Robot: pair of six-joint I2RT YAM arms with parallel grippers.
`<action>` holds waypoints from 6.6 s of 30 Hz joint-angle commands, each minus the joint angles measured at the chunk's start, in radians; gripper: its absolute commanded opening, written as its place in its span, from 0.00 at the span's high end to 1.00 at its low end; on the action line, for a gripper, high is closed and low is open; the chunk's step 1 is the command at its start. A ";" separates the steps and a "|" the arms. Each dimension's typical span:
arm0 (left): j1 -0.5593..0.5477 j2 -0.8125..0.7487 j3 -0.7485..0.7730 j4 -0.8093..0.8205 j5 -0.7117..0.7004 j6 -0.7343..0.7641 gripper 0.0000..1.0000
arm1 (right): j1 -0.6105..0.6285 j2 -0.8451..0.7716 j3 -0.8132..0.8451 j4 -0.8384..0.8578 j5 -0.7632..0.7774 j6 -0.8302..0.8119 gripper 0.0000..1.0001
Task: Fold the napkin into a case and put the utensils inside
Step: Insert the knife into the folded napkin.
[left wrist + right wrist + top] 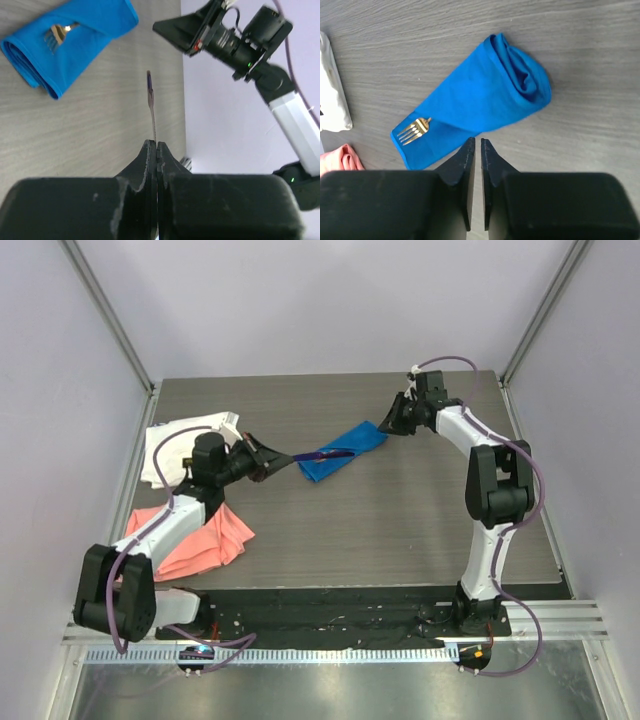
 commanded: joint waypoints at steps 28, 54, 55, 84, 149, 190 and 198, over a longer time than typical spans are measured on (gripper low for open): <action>-0.091 0.194 -0.125 0.536 -0.365 -0.254 1.00 | 0.002 0.176 0.164 0.066 -0.019 -0.040 0.99; -0.138 0.280 -0.218 0.688 -0.415 -0.295 1.00 | 0.002 0.222 0.171 0.066 -0.042 -0.038 0.99; -0.140 0.282 -0.220 0.688 -0.415 -0.295 1.00 | 0.002 0.222 0.171 0.064 -0.044 -0.037 0.99; -0.138 0.395 -0.249 0.832 -0.447 -0.313 1.00 | -0.019 0.239 0.163 0.060 -0.036 -0.027 0.99; -0.308 0.829 -0.108 1.278 -0.747 -0.459 1.00 | -0.021 0.268 0.198 0.023 -0.047 -0.024 0.99; -0.166 0.865 0.058 1.073 -0.395 -0.356 1.00 | -0.067 0.396 0.514 -0.123 0.005 -0.064 0.99; -0.156 0.888 0.071 1.084 -0.383 -0.367 1.00 | -0.071 0.454 0.554 -0.141 0.022 -0.099 0.99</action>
